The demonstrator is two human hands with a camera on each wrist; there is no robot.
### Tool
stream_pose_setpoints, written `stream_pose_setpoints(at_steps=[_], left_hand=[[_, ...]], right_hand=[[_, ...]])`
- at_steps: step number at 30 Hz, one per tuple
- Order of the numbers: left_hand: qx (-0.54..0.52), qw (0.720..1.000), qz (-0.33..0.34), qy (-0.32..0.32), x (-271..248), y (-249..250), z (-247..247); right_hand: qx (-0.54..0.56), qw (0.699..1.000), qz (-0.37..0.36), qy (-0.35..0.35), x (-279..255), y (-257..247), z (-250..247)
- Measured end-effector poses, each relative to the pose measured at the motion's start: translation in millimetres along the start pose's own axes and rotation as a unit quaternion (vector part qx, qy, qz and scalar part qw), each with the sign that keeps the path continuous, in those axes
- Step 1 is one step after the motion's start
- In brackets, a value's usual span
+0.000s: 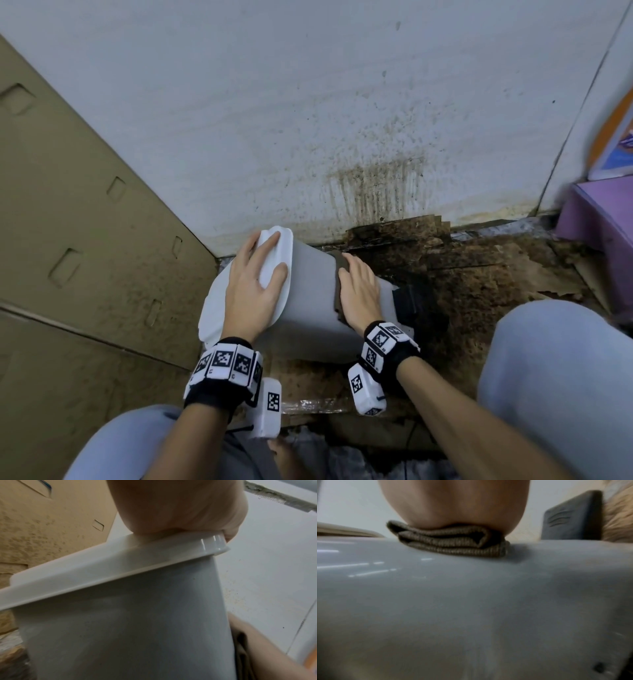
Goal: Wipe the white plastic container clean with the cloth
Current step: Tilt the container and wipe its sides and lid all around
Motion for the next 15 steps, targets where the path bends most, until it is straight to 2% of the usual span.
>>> stream_pose_setpoints(at_steps=[4, 7, 12, 15], left_hand=[[0.004, 1.0, 0.007, -0.002, 1, 1, 5], [-0.001, 1.0, 0.006, -0.006, 2, 0, 6], [0.002, 1.0, 0.018, -0.007, 2, 1, 6], [-0.003, 1.0, 0.01, -0.002, 2, 1, 4]], right_hand=[[0.004, 0.996, -0.09, -0.011, -9, -53, 15], [-0.014, 0.989, -0.148, -0.006, -18, -74, 26], [-0.031, 0.986, -0.163, 0.032, -24, -57, 27], [-0.024, 0.989, -0.134, 0.05, -26, -26, 23]])
Point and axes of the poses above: each hand's wrist, its own x-axis towards the middle knuckle, its own z-axis out of the palm, y = z × x, the point moved 2 cm from there along x, towards the middle knuckle, and after that the axes turned 14 degrees about -y, right-handed, at the moved point
